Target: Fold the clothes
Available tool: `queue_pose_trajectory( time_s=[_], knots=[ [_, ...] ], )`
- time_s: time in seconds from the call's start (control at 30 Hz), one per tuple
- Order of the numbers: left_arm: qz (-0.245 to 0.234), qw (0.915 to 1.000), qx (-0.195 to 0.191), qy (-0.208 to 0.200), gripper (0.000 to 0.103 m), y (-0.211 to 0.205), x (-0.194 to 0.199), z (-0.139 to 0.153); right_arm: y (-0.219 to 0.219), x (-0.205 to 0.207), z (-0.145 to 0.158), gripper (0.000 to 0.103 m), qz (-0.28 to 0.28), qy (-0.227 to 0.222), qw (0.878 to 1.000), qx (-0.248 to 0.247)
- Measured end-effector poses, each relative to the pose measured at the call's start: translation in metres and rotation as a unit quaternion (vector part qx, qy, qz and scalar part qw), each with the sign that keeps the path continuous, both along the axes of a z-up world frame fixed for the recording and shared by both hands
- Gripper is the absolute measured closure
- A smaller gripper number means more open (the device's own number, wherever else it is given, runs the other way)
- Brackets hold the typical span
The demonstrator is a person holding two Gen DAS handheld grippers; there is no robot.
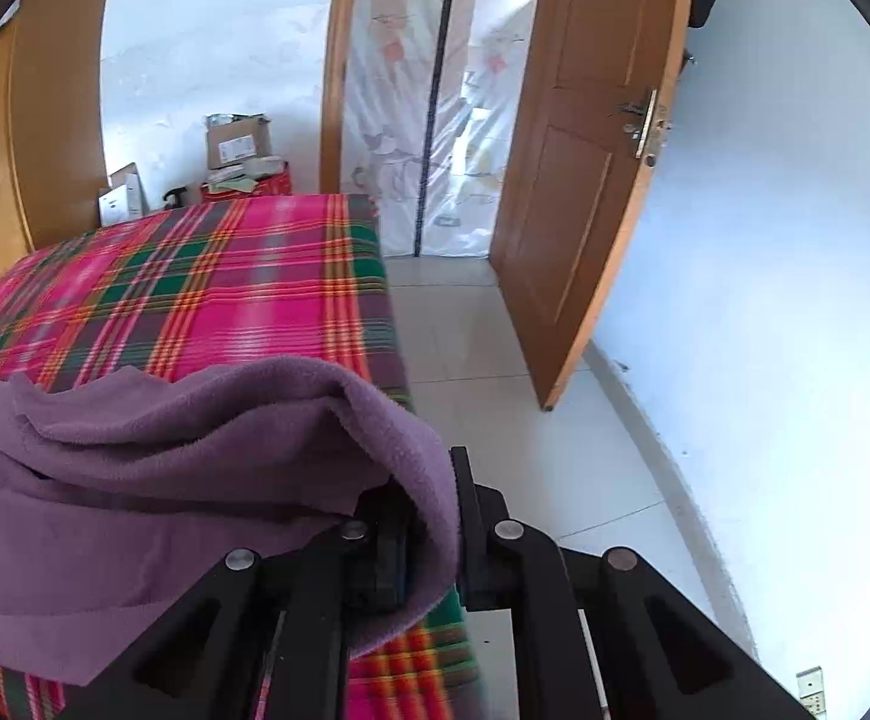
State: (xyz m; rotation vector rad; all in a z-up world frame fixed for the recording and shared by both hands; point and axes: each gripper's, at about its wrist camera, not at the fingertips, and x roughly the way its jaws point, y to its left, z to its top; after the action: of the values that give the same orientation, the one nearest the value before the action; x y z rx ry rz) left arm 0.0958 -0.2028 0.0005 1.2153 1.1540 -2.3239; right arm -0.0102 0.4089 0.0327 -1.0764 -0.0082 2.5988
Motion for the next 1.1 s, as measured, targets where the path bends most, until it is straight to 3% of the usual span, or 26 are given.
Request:
queue_pose_trajectory(
  time_s=[0.33,0.63,0.93,1.1],
  knots=[
    [-0.023,0.9992,-0.001,-0.033,0.09,0.007,0.002,-0.015,-0.007,-0.001,-0.023,0.088,0.009,-0.034,0.999,0.017],
    [-0.055,0.9979,-0.031,-0.014,0.085,0.006,-0.004,0.004,-0.009,0.018,-0.022,0.074,0.023,-0.076,0.997,0.013],
    [-0.085,0.9943,-0.059,0.025,0.084,-0.004,-0.03,0.036,-0.051,0.036,0.014,0.072,0.089,-0.07,0.993,0.029],
    [-0.13,0.9879,-0.07,0.047,0.079,0.001,-0.077,0.05,-0.086,0.036,0.037,0.072,0.141,-0.049,0.988,0.025]
  ],
)
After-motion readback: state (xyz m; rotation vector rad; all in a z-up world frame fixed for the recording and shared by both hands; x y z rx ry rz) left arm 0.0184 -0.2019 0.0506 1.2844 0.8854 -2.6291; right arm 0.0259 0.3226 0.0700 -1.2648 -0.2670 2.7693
